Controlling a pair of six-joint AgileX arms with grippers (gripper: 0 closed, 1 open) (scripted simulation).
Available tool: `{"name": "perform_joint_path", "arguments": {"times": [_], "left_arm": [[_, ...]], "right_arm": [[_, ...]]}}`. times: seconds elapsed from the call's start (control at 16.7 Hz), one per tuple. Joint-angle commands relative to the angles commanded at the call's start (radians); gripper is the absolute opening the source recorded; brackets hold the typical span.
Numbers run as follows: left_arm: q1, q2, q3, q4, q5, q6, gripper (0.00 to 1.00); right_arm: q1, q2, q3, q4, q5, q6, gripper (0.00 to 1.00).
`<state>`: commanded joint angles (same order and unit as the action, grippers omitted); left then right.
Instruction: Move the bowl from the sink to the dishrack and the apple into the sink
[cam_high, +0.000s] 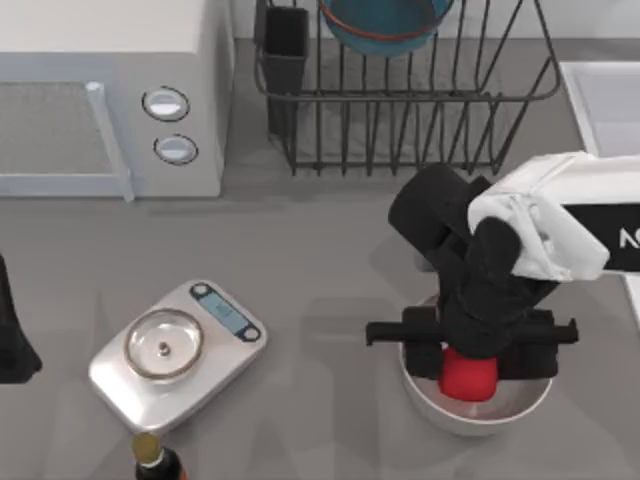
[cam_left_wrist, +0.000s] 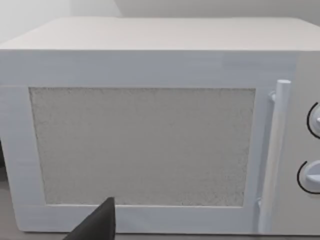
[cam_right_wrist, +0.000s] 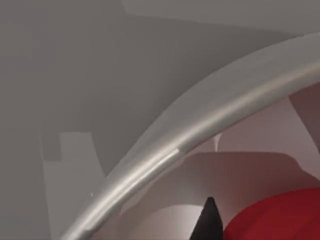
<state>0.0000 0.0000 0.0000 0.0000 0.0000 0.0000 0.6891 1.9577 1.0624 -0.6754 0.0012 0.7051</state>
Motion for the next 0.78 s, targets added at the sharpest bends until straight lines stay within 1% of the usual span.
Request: {"name": "perform_joint_path", "arguments": {"times": [0.42,0.48,0.78], "left_arm": [[0.0,0.0,0.0,0.0,0.0,0.0,1.0],[0.0,0.0,0.0,0.0,0.0,0.0,1.0],[0.0,0.0,0.0,0.0,0.0,0.0,1.0]], "right_arm": [[0.0,0.0,0.0,0.0,0.0,0.0,0.02],[0.0,0.0,0.0,0.0,0.0,0.0,0.0],[0.0,0.0,0.0,0.0,0.0,0.0,0.0]]}}
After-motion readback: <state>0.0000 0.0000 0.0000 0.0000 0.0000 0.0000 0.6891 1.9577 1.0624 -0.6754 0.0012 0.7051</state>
